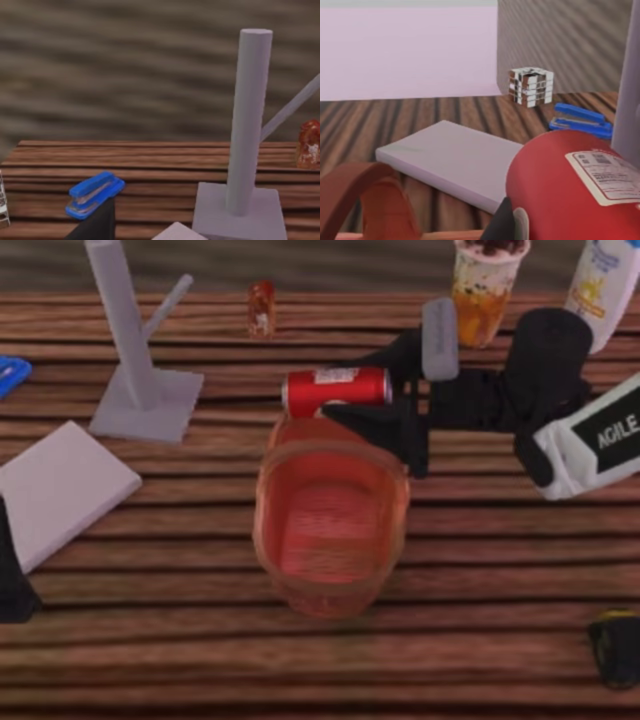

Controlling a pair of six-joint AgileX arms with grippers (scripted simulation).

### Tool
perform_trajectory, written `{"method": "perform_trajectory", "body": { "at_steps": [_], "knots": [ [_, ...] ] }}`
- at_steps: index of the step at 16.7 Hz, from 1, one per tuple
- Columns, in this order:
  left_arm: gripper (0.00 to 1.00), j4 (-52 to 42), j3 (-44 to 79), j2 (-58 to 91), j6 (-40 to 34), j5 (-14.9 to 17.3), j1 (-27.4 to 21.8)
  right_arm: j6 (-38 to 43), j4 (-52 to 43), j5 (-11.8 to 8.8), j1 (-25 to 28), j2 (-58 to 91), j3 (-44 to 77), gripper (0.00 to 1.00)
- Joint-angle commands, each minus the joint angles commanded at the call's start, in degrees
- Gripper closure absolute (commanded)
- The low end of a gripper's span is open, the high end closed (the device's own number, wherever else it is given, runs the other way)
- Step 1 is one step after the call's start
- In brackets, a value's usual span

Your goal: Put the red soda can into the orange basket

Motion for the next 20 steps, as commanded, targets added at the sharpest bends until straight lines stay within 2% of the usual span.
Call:
{"method": "perform_trajectory", "body": {
  "at_steps": [10,20],
  "knots": [
    [0.0,0.0,0.0,0.0,0.0,0.0,0.0,0.0,0.0,0.0,0.0,0.0,0.0,0.02],
    [0.0,0.0,0.0,0.0,0.0,0.0,0.0,0.0,0.0,0.0,-0.2,0.0,0.0,0.0]
  ]
}}
